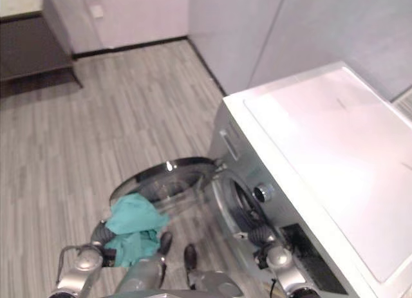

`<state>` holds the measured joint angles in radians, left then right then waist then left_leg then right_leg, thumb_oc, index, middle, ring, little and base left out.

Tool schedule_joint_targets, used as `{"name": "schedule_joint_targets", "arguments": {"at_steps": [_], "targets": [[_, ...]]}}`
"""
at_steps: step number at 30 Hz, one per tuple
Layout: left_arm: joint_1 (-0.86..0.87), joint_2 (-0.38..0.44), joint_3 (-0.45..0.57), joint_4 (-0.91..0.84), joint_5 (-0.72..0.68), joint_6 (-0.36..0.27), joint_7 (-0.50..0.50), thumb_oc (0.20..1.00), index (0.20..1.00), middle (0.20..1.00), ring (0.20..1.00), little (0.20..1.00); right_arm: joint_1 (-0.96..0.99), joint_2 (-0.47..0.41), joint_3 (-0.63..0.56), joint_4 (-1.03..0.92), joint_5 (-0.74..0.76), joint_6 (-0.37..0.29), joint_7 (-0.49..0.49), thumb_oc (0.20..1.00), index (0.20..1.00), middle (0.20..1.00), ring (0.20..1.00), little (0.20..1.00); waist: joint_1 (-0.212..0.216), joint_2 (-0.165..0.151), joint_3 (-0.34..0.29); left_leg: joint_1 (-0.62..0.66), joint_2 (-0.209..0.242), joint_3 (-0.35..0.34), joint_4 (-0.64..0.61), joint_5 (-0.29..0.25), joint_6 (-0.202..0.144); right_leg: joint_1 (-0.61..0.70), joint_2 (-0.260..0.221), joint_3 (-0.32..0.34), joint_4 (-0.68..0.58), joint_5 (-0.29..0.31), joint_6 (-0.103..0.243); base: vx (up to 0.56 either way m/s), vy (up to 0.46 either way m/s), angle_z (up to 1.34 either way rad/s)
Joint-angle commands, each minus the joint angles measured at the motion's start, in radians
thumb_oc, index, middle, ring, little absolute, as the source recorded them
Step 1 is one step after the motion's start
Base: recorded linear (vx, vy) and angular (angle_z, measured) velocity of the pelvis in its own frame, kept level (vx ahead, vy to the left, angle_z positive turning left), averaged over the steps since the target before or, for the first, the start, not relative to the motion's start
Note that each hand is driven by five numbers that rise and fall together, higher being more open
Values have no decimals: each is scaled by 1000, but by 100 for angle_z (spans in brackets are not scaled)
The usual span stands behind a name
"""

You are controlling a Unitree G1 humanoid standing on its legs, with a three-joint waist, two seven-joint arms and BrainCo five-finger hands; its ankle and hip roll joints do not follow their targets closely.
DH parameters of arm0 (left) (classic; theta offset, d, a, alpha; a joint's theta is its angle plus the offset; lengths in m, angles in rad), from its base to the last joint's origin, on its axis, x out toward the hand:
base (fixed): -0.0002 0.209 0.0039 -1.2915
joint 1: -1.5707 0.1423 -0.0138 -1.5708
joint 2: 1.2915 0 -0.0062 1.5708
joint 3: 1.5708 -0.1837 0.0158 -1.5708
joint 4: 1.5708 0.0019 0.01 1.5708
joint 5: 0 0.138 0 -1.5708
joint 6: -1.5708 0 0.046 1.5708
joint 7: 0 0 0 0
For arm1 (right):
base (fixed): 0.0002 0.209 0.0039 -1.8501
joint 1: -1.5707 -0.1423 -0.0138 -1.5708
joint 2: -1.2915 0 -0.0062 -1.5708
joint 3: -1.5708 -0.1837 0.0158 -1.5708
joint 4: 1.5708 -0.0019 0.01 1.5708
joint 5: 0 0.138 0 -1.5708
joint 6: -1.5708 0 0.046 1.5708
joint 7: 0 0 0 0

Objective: Grab the laundry basket,head to the washer,open it,put in the laundry and shut it.

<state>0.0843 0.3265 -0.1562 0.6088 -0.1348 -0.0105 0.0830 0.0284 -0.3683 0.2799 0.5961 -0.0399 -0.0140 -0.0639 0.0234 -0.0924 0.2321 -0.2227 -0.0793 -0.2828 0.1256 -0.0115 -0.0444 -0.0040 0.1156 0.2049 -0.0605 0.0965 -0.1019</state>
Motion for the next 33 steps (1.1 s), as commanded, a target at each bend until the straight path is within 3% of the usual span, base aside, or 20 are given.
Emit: {"name": "schedule_joint_targets", "arguments": {"at_steps": [1, 5, 7, 9, 10, 11, 13, 15, 17, 21, 25, 28, 30, 31, 33], "targets": [[-18, 55, -48, -52, 64, -47, -21, 200, 200, 200, 200, 200, 14, -23, -27, 8, -11, -22, -19, 1000, 1000, 1000, 1000, 1000, -26, -19, -31, 63, -2, 110, -8, -13, 32, -23, -71, -49, 225, -233, 164, 208, 210, -64], [-56, 77, -83, -67, 90, -55, -23, 200, 200, 200, 200, 200, -11, -16, -18, 13, -19, -21, -17, 1000, 1000, 1000, 1000, 1000, -39, -14, -33, 92, 13, 198, -27, -29, 52, -53, -79, -27, 278, -229, 181, 112, 157, -78], [-81, 86, -92, -83, 92, -61, -14, 200, 200, 200, 200, 200, -41, -9, -13, 9, -26, -21, -19, 1000, 1000, 1000, 1000, 1000, -40, -8, -29, 118, 37, 285, -50, -44, 57, -88, -104, -79, 304, -211, 197, 10, 133, -162], [-92, 94, -100, -101, 96, -69, -12, 200, 200, 200, 200, 200, -55, 4, -7, 13, -34, -29, -16, 1000, 1000, 1000, 1000, 1000, -37, -1, -38, 147, 61, 357, -82, -50, 56, -110, -150, -196, 294, -195, 212, 15, 100, -136], [-92, 94, -100, -101, 96, -69, -12, 200, 200, 200, 200, 200, -55, 4, -7, 13, -34, -29, -16, 1000, 1000, 1000, 1000, 1000, -37, -1, -38, 146, 61, 357, -82, -50, 56, -111, -150, -196, 294, -195, 212, 37, 93, -106], [-94, 89, -100, -111, 90, -73, -5, 200, 200, 200, 200, 200, -60, 16, -4, 14, -42, -34, -15, 1000, 1000, 1000, 1000, 1000, -29, 9, -43, 175, 80, 421, -103, -56, 52, -106, -204, -354, 276, -195, 208, 49, 82, -178], [-91, 82, -102, -123, 84, -75, -6, 200, 200, 200, 200, 200, -56, 22, -8, 23, -49, -35, -20, 1000, 1000, 1000, 1000, 1000, -25, 18, -54, 206, 93, 488, -128, -61, 52, -103, -245, -474, 270, -189, 203, 103, 73, -184], [-93, 79, -100, -125, 77, -74, -7, 200, 200, 200, 200, 200, -48, 28, -17, 32, -46, -31, -26, 1000, 1000, 1000, 1000, 1000, -26, 24, -61, 248, 105, 540, -148, -87, 44, -92, -270, -558, 272, -201, 213, 133, 2, -93], [-92, 75, -102, -129, 81, -73, -5, 200, 200, 200, 200, 200, -40, 30, -20, 36, -46, -28, -25, 1000, 1000, 1000, 1000, 1000, -33, 26, -63, 268, 109, 584, -146, -100, 48, -100, -285, -600, 269, -183, 219, 64, -30, -78], [-94, 57, -108, -111, 80, -75, 1, 200, 200, 200, 200, 200, -10, 31, -41, 51, -41, -22, -33, 1000, 1000, 1000, 1000, 1000, -73, 26, -62, 286, 99, 618, -112, -138, 51, -105, -258, -528, 216, -177, 223, 84, -77, -90], [-101, 44, -109, -110, 60, -73, 6, 200, 200, 200, 200, 200, 2, 9, -52, 49, -22, -21, -44, 1000, 1000, 1000, 1000, 1000, -88, 22, -32, 204, 148, 619, 106, -172, 26, -81, -225, -446, 152, -170, 197, 20, -132, -43], [-124, 42, -113, -97, 47, -77, 25, 200, 200, 200, 200, 200, -16, -10, -54, 55, -6, -24, -57, 1000, 1000, 1000, 1000, 1000, -79, 16, -10, 128, 152, 565, 180, -123, 11, -94, -213, -431, 147, -164, 170, -96, -60, -52], [-143, 41, -118, -94, 30, -81, 37, 200, 200, 200, 200, 200, -32, -19, -54, 68, 9, -28, -71, 1000, 1000, 1000, 1000, 1000, -70, 17, 0, 78, 142, 486, 152, -128, 8, -98, -209, -417, 152, -178, 171, -3, 41, -54], [-152, 35, -114, -95, 4, -82, 55, 200, 200, 200, 200, 200, -47, -18, -53, 77, 19, -30, -82, 1000, 1000, 1000, 1000, 1000, -52, 18, 22, 28, 134, 409, 101, -90, -4, -111, -203, -393, 168, -181, 177, -13, 96, -25], [-158, 29, -109, -94, -36, -91, 76, 200, 200, 200, 200, 200, -65, -17, -52, 78, 31, -37, -100, 1000, 1000, 1000, 1000, 1000, -36, 21, 53, -2, 127, 342, 79, -71, -12, -159, -190, -359, 221, -191, 178, -68, 96, -28]]}}
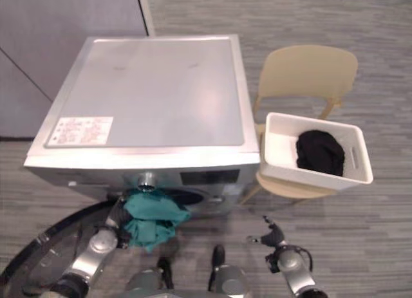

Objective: Grab the laundry basket,head to the washer,open it,put in the laundry and shut it.

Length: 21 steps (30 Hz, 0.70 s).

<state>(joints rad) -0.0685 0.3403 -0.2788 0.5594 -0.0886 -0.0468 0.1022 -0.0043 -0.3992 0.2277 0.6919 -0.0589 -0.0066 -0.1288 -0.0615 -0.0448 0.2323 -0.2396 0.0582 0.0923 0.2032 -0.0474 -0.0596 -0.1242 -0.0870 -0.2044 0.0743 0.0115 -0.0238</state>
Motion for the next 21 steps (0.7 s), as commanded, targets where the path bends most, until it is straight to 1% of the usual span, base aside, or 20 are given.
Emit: {"name": "schedule_joint_targets", "arguments": {"at_steps": [1, 2, 3, 5, 6, 7, 9, 10, 11, 14, 16, 17, 21], "targets": [[-13, 16, 8, -64, -92, -57, 55, 200, 200, 200, 200, 200, -35, 16, -2, -24, 56, -47, -34, 1000, 1000, 1000, 1000, 1000, 46, -22, 69, -8, -11, -37, 14, -38, 9, -74, 12, 60, 130, -115, 102, -157, 119, -79], [-37, 17, -4, -79, -110, -62, 58, 200, 200, 200, 200, 200, -48, 20, 4, -31, 61, -48, -41, 1000, 1000, 1000, 1000, 1000, 41, -21, 96, -49, -7, -25, 46, -42, 14, -141, 6, 71, 194, -122, 98, -226, 150, -91], [-53, 20, -7, -87, -119, -66, 64, 200, 200, 200, 200, 200, -66, 20, 14, -33, 69, -44, -49, 1000, 1000, 1000, 1000, 1000, 43, -24, 110, -95, -14, -21, 79, -45, 23, -207, 2, 85, 247, -120, 91, -278, 171, -64], [-99, 30, -19, -106, -142, -82, 84, 200, 200, 200, 200, 200, -98, 23, 29, -45, 92, -50, -62, 1000, 1000, 1000, 1000, 1000, 46, -28, 127, -191, -26, -2, 157, -67, 47, -334, -2, 109, 341, -123, 85, -163, 144, -41], [-106, 27, -22, -116, -148, -85, 85, 200, 200, 200, 200, 200, -102, 24, 31, -55, 99, -49, -64, 1000, 1000, 1000, 1000, 1000, 47, -29, 125, -213, -22, 2, 199, -107, 49, -354, -5, 123, 367, -153, 88, -27, 105, -34], [-124, 27, -27, -126, -155, -90, 97, 200, 200, 200, 200, 200, -117, 24, 40, -68, 105, -48, -71, 1000, 1000, 1000, 1000, 1000, 45, -31, 133, -260, -19, 12, 247, -128, 62, -405, -6, 128, 407, -163, 82, -14, 61, -15], [-153, 15, -23, -134, -178, -101, 121, 200, 200, 200, 200, 200, -135, 28, 39, -94, 120, -59, -89, 1000, 1000, 1000, 1000, 1000, 43, -34, 144, -342, -6, 15, 318, -148, 68, -486, -10, 130, 454, -171, 79, -112, 24, -9], [-154, 15, -23, -134, -178, -101, 121, 200, 200, 200, 200, 200, -136, 28, 39, -94, 120, -59, -89, 1000, 1000, 1000, 1000, 1000, 43, -34, 141, -348, -6, 14, 321, -149, 68, -491, -10, 130, 456, -172, 79, -148, -6, -25], [-190, 4, -26, -153, -187, -106, 151, 200, 200, 200, 200, 200, -160, 31, 42, -129, 135, -64, -105, 1000, 1000, 1000, 1000, 1000, 36, -36, 149, -432, -2, 12, 391, -166, 73, -569, -18, 134, 504, -175, 74, -144, -29, -21], [-254, -13, -15, -174, -185, -116, 212, 200, 200, 200, 200, 200, -192, 47, 28, -169, 167, -84, -139, 1000, 1000, 1000, 1000, 1000, 29, -35, 137, -597, 8, -3, 501, -185, 75, -718, -25, 132, 588, -192, 63, -144, -53, -1], [-316, -26, -20, -189, -174, -120, 259, 200, 200, 200, 200, 200, -213, 59, 20, -196, 182, -102, -161, 1000, 1000, 1000, 1000, 1000, 22, -27, 120, -704, 11, -18, 590, -211, 79, -827, -30, 132, 677, -218, 53, -64, -41, 22], [-342, -27, -24, -194, -159, -120, 278, 200, 200, 200, 200, 200, -217, 60, 19, -205, 185, -109, -167, 1000, 1000, 1000, 1000, 1000, 18, -27, 118, -740, 15, -22, 625, -219, 81, -860, -31, 132, 711, -228, 48, -41, -31, 11], [-482, 8, -47, -207, -87, -113, 359, 200, 200, 200, 200, 200, -216, 55, 22, -244, 194, -139, -171, 1000, 1000, 1000, 1000, 1000, 4, -22, 98, -928, 33, -52, 802, -259, 89, -1027, -34, 129, 873, -280, 33, -22, -38, 4]]}}
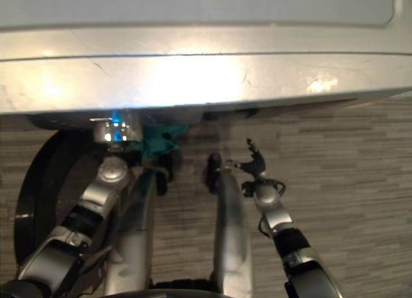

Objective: Grab the laundry basket,head to the washer,open it,put in the laundry and shut it.

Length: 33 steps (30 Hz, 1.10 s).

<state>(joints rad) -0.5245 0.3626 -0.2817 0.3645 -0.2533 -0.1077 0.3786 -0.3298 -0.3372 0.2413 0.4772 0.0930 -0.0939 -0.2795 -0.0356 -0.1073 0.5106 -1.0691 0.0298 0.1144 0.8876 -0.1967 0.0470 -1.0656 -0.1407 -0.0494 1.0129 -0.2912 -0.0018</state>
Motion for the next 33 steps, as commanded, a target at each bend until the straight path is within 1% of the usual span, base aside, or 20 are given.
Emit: {"name": "schedule_joint_targets", "arguments": {"at_steps": [1, 2, 3, 6, 7, 10, 11, 12, 14, 15, 16, 17, 18, 19, 21, 23, 25, 26, 29, 33], "targets": [[-89, 5, -56, 3, 97, -46, 113, 200, 200, 200, 200, 200, 110, -9, 14, -46, 46, -63, -23, 1000, 1000, 1000, 1000, 1000, -31, 39, -184, -140, 66, -86, 161, -121, -12, -122, 24, -26, -26, 8, 6, 0, 0, 0], [-174, 20, -79, 46, 107, -37, 148, 200, 200, 200, 200, 200, 118, -11, 26, -62, 52, -76, -14, 1000, 1000, 1000, 1000, 1000, -46, 40, -191, -199, 74, -98, 223, -135, -7, -176, 28, -22, 35, -10, -1, 0, 0, 0], [-178, 20, -81, 50, 107, -38, 149, 200, 200, 200, 200, 200, 117, -11, 24, -62, 52, -76, -14, 1000, 1000, 1000, 1000, 1000, -45, 41, -194, -207, 75, -99, 229, -137, -7, -183, 28, -22, 41, -12, -2, 0, 0, 0], [-358, 70, -120, 139, 127, -23, 225, 200, 200, 200, 200, 200, 129, -29, 36, -105, 67, -102, 0, 1000, 1000, 1000, 1000, 1000, -75, 43, -202, -280, 84, -108, 307, -158, -4, -252, 31, -23, 113, -42, -11, 7, -16, -9], [-424, 96, -142, 165, 152, -12, 265, 200, 200, 200, 200, 200, 130, -37, 41, -117, 72, -114, 1, 1000, 1000, 1000, 1000, 1000, -88, 43, -205, -299, 86, -111, 328, -162, -4, -269, 32, -22, 134, -49, -13, 16, -23, -11], [-567, 154, -208, 247, 217, 9, 319, 200, 200, 200, 200, 200, 122, -60, 56, -143, 75, -136, 12, 1000, 1000, 1000, 1000, 1000, -108, 49, -207, -343, 91, -119, 377, -173, -7, -310, 34, -20, 177, -58, -13, 0, 0, 0], [-651, 193, -258, 301, 284, 37, 355, 200, 200, 200, 200, 200, 112, -81, 64, -165, 74, -150, 17, 1000, 1000, 1000, 1000, 1000, -116, 52, -210, -366, 97, -124, 405, -181, -7, -327, 35, -22, 200, -65, -15, 0, 0, 0], [-655, 193, -260, 304, 284, 36, 356, 200, 200, 200, 200, 200, 111, -80, 63, -166, 74, -150, 17, 1000, 1000, 1000, 1000, 1000, -116, 52, -210, -369, 97, -125, 408, -183, -7, -330, 35, -22, 202, -66, -15, 6, 11, -4], [-717, 232, -317, 358, 364, 73, 382, 200, 200, 200, 200, 200, 109, -104, 76, -180, 74, -165, 21, 1000, 1000, 1000, 1000, 1000, -123, 56, -213, -388, 103, -129, 428, -184, -9, -344, 37, -25, 219, -67, -12, 5, 22, -4], [-767, 277, -378, 402, 442, 107, 368, 652, 652, 652, 652, 652, 106, -129, 80, -193, 80, -178, 30, 1000, 1000, 1000, 1000, 1000, -125, 59, -218, -398, 106, -133, 443, -189, -10, -351, 41, -26, 227, -69, -10, 6, 21, -7], [-772, 277, -381, 405, 443, 107, 367, 884, 884, 884, 884, 884, 104, -127, 79, -193, 80, -178, 31, 1000, 1000, 1000, 1000, 1000, -124, 58, -217, -399, 106, -134, 444, -190, -10, -351, 41, -26, 228, -69, -10, 3, 15, -8], [-791, 286, -404, 440, 460, 121, 348, 1000, 1000, 1000, 1000, 1000, 102, -135, 82, -192, 84, -181, 32, 1000, 1000, 1000, 1000, 1000, -125, 60, -220, -402, 108, -135, 448, -191, -10, -352, 42, -28, 230, -70, -9, -7, 3, -6], [-788, 282, -391, 462, 449, 118, 318, 1000, 1000, 1000, 1000, 1000, 104, -138, 84, -195, 79, -178, 36, 1000, 1000, 1000, 1000, 1000, -121, 61, -221, -405, 107, -138, 453, -193, -10, -350, 39, -35, 232, -71, -7, -7, 4, -4], [-787, 282, -390, 462, 449, 118, 318, 1000, 1000, 1000, 1000, 1000, 104, -139, 84, -195, 79, -178, 36, 1000, 1000, 1000, 1000, 1000, -121, 62, -222, -406, 107, -139, 453, -193, -10, -350, 39, -36, 232, -71, -8, 0, 0, 0], [-720, 250, -341, 466, 413, 108, 264, 1000, 1000, 1000, 1000, 1000, 103, -134, 82, -193, 72, -160, 45, 1000, 1000, 1000, 1000, 1000, -110, 62, -229, -402, 100, -141, 456, -192, -10, -343, 39, -45, 239, -74, -9, -3, -9, 5], [-697, 240, -329, 466, 403, 102, 241, 1000, 1000, 1000, 1000, 1000, 103, -134, 81, -195, 72, -154, 51, 1000, 1000, 1000, 1000, 1000, -108, 62, -232, -395, 99, -145, 449, -190, -11, -338, 39, -46, 235, -74, -8, -3, -4, 7], [-635, 207, -293, 476, 360, 92, 198, 1000, 1000, 1000, 1000, 1000, 100, -132, 79, -192, 70, -139, 63, 1000, 1000, 1000, 1000, 1000, -100, 56, -240, -379, 97, -146, 436, -188, -13, -323, 36, -50, 228, -77, -8, -2, -12, 8], [-561, 185, -247, 465, 302, 76, 156, 1000, 1000, 1000, 1000, 1000, 106, -128, 75, -180, 66, -118, 74, 1000, 1000, 1000, 1000, 1000, -89, 52, -249, -350, 99, -144, 419, -186, -16, -293, 31, -59, 215, -80, -12, -8, -23, 10], [-382, 145, -184, 368, 239, 53, 83, 1000, 1000, 1000, 1000, 1000, 123, -110, 69, -151, 55, -82, 83, 1000, 1000, 1000, 1000, 1000, -67, 42, -262, -272, 101, -141, 348, -174, -27, -217, 22, -78, 160, -79, -11, -17, -29, 17], [-129, 141, -140, 233, 258, 51, -24, 1000, 1000, 1000, 1000, 1000, 136, -102, 53, -93, 32, -35, 103, 1000, 1000, 1000, 1000, 1000, -39, 26, -285, -110, 104, -131, 172, -137, -50, -67, 19, -101, -6, -53, -2, -21, -20, 30]]}}
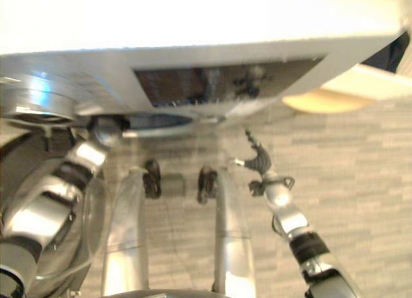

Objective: Grab the laundry basket,head to the washer,open it,put in the laundry and shut it.

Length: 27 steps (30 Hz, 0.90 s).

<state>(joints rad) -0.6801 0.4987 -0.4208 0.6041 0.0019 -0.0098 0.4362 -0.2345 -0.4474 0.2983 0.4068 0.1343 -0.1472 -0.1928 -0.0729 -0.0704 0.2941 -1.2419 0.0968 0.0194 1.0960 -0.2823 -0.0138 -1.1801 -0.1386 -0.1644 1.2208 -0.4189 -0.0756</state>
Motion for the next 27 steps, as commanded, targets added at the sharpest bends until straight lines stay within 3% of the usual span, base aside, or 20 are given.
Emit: {"name": "schedule_joint_targets", "arguments": {"at_steps": [1, 2, 5, 6, 8, 9, 10, 11, 13, 15, 17, 23, 27], "targets": [[73, -1, 9, -21, -1, -50, -104, 1000, 1000, 1000, 1000, 1000, 42, 13, -10, 0, -14, 29, 19, 1000, 1000, 1000, 1000, 1000, 3, -14, -79, 96, 35, -36, -75, -44, 6, 79, 18, 8, -247, 82, 76, 17, -1, 24], [172, 0, 33, -54, -3, -57, -145, 1000, 1000, 1000, 1000, 1000, 52, 10, -21, 21, -24, 43, 29, 1000, 1000, 1000, 1000, 1000, 12, -18, -95, 187, 29, -32, -172, -22, 2, 155, 23, 3, -329, 106, 86, 17, 7, 16], [268, -13, 58, -73, -27, -65, -189, 1000, 1000, 1000, 1000, 1000, 75, 6, -29, 50, -38, 55, 43, 1000, 1000, 1000, 1000, 1000, 20, -20, -104, 305, 16, -21, -285, 0, -3, 263, 30, -1, -432, 141, 96, 60, 23, 7], [365, -9, 95, -88, -47, -73, -230, 1000, 1000, 1000, 1000, 1000, 110, 4, -47, 84, -58, 67, 59, 1000, 1000, 1000, 1000, 1000, 26, -23, -100, 421, 5, -11, -395, 29, -6, 377, 33, -2, -528, 182, 115, 80, 34, 11], [412, -21, 115, -90, -68, -75, -244, 1000, 1000, 1000, 1000, 1000, 123, 8, -52, 108, -65, 68, 63, 1000, 1000, 1000, 1000, 1000, 31, -21, -96, 487, -4, -3, -455, 45, -6, 433, 32, 1, -576, 199, 124, 104, 49, 6], [474, -28, 142, -77, -78, -76, -261, 1000, 1000, 1000, 1000, 1000, 145, 13, -69, 143, -72, 76, 70, 1000, 1000, 1000, 1000, 1000, 36, -20, -86, 607, -22, 11, -556, 71, -3, 547, 31, 4, -670, 228, 138, 120, 57, -1], [475, -28, 142, -77, -78, -76, -261, 1000, 1000, 1000, 1000, 1000, 145, 13, -69, 144, -72, 75, 70, 1000, 1000, 1000, 1000, 1000, 37, -21, -82, 615, -22, 12, -562, 73, -3, 554, 31, 5, -674, 229, 138, 65, 68, 1], [499, -40, 146, -57, -77, -75, -270, 1000, 1000, 1000, 1000, 1000, 157, 22, -76, 172, -76, 79, 73, 1000, 1000, 1000, 1000, 1000, 35, -20, -80, 667, -36, 23, -632, 118, 2, 598, 27, 4, -735, 276, 139, 32, 53, 2], [518, -47, 149, -49, -77, -74, -277, 1000, 1000, 1000, 1000, 1000, 165, 25, -81, 189, -83, 81, 74, 1000, 1000, 1000, 1000, 1000, 37, -17, -73, 724, -43, 29, -679, 131, 2, 653, 26, 3, -779, 284, 141, 72, 45, 0], [559, -64, 154, -24, -83, -78, -294, 1000, 1000, 1000, 1000, 1000, 179, 37, -87, 239, -94, 84, 79, 1000, 1000, 1000, 1000, 1000, 38, -7, -71, 843, -59, 43, -794, 162, -1, 757, 28, 13, -868, 316, 155, 153, 54, -8], [635, -99, 158, 11, -80, -79, -329, 1000, 1000, 1000, 1000, 1000, 202, 58, -93, 310, -114, 85, 84, 1000, 1000, 1000, 1000, 1000, 33, 15, -94, 1038, -64, 84, -988, 221, -4, 920, 42, 28, -1024, 363, 177, 248, 55, -18], [702, -131, 164, 89, -65, -70, -380, 1000, 1000, 1000, 1000, 1000, 224, 83, -115, 393, -101, 90, 103, 1000, 1000, 1000, 1000, 1000, 17, 41, -160, 1198, -67, 126, -1120, 248, -16, 1066, 70, 72, -1178, 395, 189, 142, -51, -29], [713, -144, 157, 102, -64, -66, -397, 1000, 1000, 1000, 1000, 1000, 230, 90, -113, 439, -93, 94, 107, 1000, 1000, 1000, 1000, 1000, 3, 54, -182, 1235, -61, 124, -1115, 236, -17, 1111, 86, 126, -1223, 401, 179, 65, -54, -16]]}}
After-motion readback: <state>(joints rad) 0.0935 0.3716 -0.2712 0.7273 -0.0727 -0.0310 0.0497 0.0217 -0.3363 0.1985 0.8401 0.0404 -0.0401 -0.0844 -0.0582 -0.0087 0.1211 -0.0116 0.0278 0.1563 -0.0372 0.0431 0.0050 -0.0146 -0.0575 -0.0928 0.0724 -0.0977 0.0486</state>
